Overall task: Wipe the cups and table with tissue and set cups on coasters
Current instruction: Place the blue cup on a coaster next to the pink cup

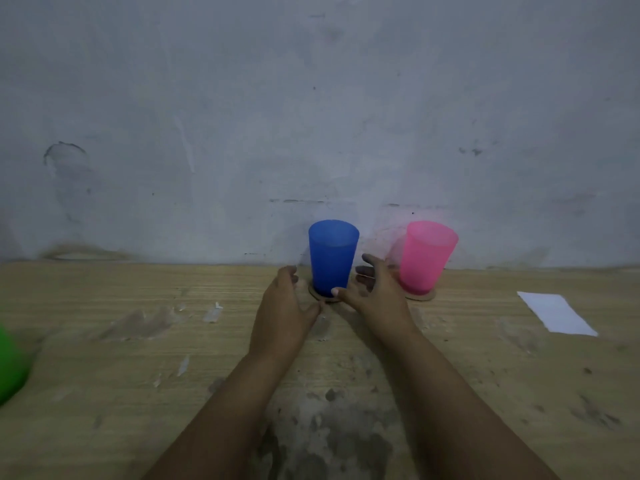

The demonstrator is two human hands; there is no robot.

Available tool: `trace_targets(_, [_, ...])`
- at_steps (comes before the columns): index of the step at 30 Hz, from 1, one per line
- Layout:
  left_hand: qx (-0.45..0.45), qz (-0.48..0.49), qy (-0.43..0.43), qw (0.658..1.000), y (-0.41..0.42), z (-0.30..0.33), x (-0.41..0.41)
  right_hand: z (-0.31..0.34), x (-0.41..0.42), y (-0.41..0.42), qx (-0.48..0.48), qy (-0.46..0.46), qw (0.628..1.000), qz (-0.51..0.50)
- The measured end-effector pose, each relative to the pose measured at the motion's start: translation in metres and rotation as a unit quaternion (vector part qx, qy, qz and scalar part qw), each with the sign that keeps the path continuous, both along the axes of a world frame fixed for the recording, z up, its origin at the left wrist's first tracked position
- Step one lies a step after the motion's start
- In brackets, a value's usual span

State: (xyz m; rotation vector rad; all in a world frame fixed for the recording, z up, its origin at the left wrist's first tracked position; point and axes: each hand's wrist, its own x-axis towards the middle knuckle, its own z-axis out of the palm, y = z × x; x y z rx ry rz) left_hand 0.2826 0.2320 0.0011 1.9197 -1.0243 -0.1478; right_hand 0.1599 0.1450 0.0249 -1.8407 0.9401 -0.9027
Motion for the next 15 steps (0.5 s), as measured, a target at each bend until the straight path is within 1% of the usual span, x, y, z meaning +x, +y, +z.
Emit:
trace_targets(3, [-0.016,-0.020,-0.087,0.996,0.017,0.007,-0.019,0.009,-0.027,0.001,-0.025,0.024,0.999,0.001])
trace_targets(6, [-0.023,-0.081,-0.146,0.986,0.022,0.017,-0.053,0.017,-0.062,-0.001,-0.096,0.080,0.992,-0.017])
trace_targets(8, [-0.022,-0.118,-0.157,0.980,0.017,0.022,-0.077,0.019,-0.087,-0.003,-0.141,0.112,0.983,-0.034])
trace_targets(10, [-0.025,-0.158,-0.164,0.973,0.004,0.024,-0.103,0.018,-0.117,-0.008,-0.159,0.125,0.977,-0.062])
trace_targets(15, [-0.028,-0.254,-0.165,0.952,-0.041,0.024,-0.166,0.007,-0.191,-0.035,-0.133,0.151,0.962,-0.182])
